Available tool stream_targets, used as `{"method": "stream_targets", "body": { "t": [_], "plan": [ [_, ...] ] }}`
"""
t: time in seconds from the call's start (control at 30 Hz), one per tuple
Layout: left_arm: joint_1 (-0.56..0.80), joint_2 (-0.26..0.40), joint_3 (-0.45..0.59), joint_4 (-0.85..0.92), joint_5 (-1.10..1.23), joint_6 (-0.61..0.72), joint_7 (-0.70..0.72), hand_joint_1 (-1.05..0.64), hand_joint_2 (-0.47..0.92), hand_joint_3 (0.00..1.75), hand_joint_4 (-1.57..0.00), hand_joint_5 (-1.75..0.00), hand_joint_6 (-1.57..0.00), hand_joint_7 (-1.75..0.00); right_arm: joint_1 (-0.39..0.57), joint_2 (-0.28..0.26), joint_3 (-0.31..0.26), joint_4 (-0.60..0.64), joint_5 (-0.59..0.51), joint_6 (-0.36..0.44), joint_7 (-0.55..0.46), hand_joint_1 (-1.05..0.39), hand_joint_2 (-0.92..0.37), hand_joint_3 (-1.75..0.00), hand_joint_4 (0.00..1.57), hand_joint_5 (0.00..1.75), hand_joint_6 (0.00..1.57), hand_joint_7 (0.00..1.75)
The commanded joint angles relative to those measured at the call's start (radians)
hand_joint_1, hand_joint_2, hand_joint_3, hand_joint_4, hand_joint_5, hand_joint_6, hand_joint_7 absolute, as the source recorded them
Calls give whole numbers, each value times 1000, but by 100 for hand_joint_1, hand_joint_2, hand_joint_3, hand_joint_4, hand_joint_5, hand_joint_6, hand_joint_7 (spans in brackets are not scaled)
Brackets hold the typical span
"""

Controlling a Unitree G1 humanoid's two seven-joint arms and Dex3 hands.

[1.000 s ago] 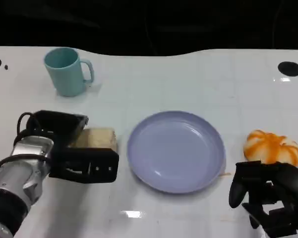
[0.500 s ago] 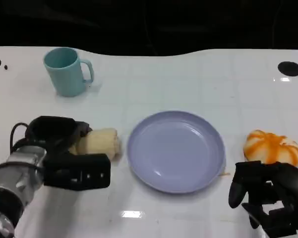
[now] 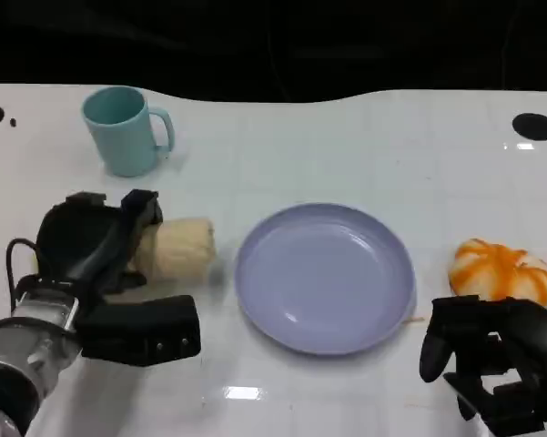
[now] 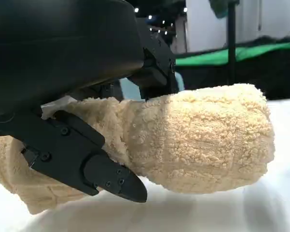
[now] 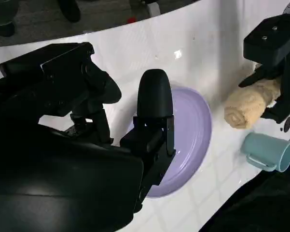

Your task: Grasp the towel on the left side of the plate with the left hand and place it into the plate.

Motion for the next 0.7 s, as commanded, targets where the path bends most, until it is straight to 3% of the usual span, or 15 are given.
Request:
{"method": "stream_targets", "body": {
  "t": [0.03, 0.13, 0.2, 0.3, 0.33, 0.4, 0.43, 0.5, 0.7],
  "plan": [
    [11, 23, 19, -86, -9, -16, 42, -23, 84, 31, -85, -175, -66, -163, -2, -8, -6, 2, 2, 1, 2, 9, -63, -102, 68, 168, 66, 143],
    [19, 18, 23, -148, -13, -14, 12, -23, 82, 36, -86, -175, -63, -172, -2, -9, -6, 2, 3, 1, 3, 9, -63, -102, 68, 168, 66, 142],
    [25, 2, 26, -231, -26, -21, -32, -24, 66, 67, -85, -175, -64, -174, -2, -10, -5, 1, 1, 2, 4, 9, -63, -102, 68, 168, 66, 142],
    [33, -22, 31, -310, -49, -26, -93, -25, 55, 89, -85, -175, -64, -175, -2, -9, -5, 0, 3, 5, 4, 9, -64, -101, 67, 169, 66, 143],
    [33, -34, 32, -326, -58, -23, -117, -25, 55, 91, -86, -175, -64, -175, -2, -9, -4, -1, 2, 8, 4, 9, -64, -101, 67, 169, 66, 143],
    [33, -51, 32, -355, -69, -12, -163, -26, 55, 87, -86, -175, -74, -138, -3, -9, -3, -3, 2, 13, 3, 9, -64, -101, 66, 169, 66, 143],
    [32, -62, 31, -364, -74, -16, -181, -26, 54, 89, -85, -175, -73, -140, -3, -9, -2, -4, 2, 16, 3, 9, -64, -101, 66, 169, 65, 143],
    [34, -74, 33, -375, -77, -21, -200, -26, 50, 94, -84, -175, -65, -167, -4, -9, -1, -5, 2, 19, 3, 9, -65, -100, 66, 169, 65, 143],
    [26, -138, 4, -396, -46, 5, -242, -25, 46, 93, -85, -175, -66, -175, -4, -9, 3, -13, 3, 35, 6, 9, -65, -99, 66, 169, 65, 143]
  ]
}}
